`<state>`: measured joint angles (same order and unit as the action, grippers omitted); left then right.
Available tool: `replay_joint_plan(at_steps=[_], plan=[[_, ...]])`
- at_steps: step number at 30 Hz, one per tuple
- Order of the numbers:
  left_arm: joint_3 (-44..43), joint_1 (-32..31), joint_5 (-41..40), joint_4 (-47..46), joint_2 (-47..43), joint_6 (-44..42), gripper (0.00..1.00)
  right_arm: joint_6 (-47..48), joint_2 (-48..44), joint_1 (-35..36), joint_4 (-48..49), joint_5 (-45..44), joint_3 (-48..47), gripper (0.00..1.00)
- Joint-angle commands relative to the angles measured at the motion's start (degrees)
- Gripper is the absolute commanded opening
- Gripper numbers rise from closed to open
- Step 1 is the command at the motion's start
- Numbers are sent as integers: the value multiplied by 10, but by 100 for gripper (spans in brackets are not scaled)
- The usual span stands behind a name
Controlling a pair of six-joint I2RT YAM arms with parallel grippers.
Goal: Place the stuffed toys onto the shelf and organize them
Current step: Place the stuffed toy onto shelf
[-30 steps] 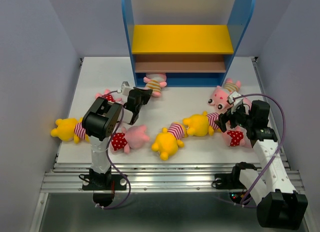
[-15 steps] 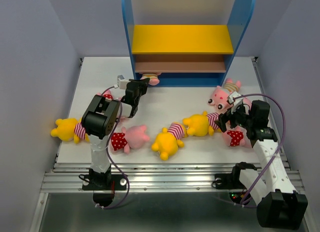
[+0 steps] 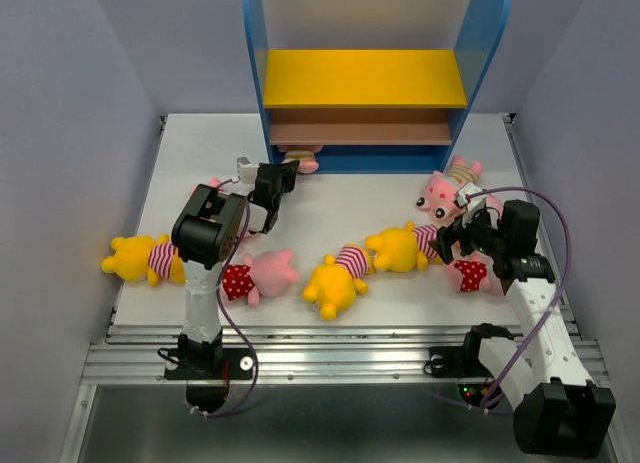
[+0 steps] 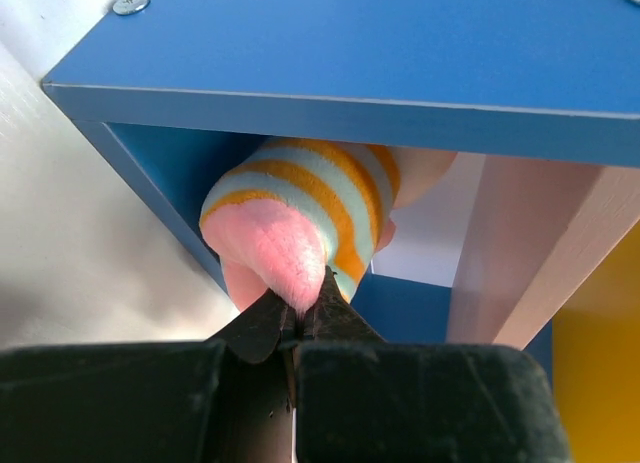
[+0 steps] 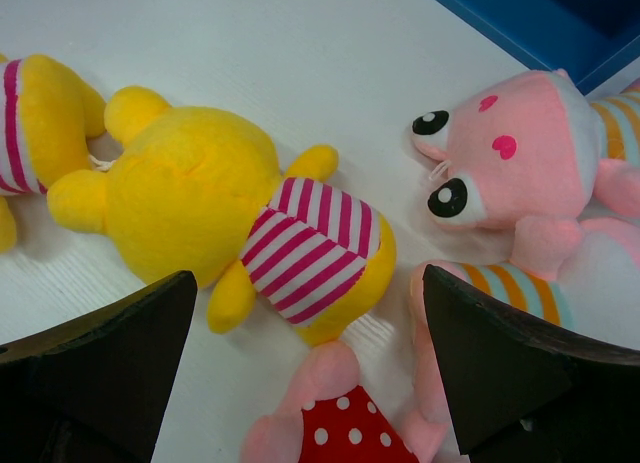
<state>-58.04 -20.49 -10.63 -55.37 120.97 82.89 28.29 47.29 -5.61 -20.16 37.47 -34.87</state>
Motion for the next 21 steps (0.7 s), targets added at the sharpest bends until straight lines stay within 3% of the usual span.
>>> replay_joint_plan(at_steps=[1, 9, 18, 21], plan=[[-30, 3, -10, -20, -2, 9, 0, 7, -3, -3, 8, 1, -10, 100], [-28, 4, 0, -17, 1, 7, 24, 7, -3, -3, 8, 0, -11, 100], [-3, 4, 25, -23, -13, 17, 65, 6, -4, -3, 9, -3, -10, 100], [6, 4, 33, -32, -20, 17, 66, 7, -4, -3, 8, -4, -10, 100]])
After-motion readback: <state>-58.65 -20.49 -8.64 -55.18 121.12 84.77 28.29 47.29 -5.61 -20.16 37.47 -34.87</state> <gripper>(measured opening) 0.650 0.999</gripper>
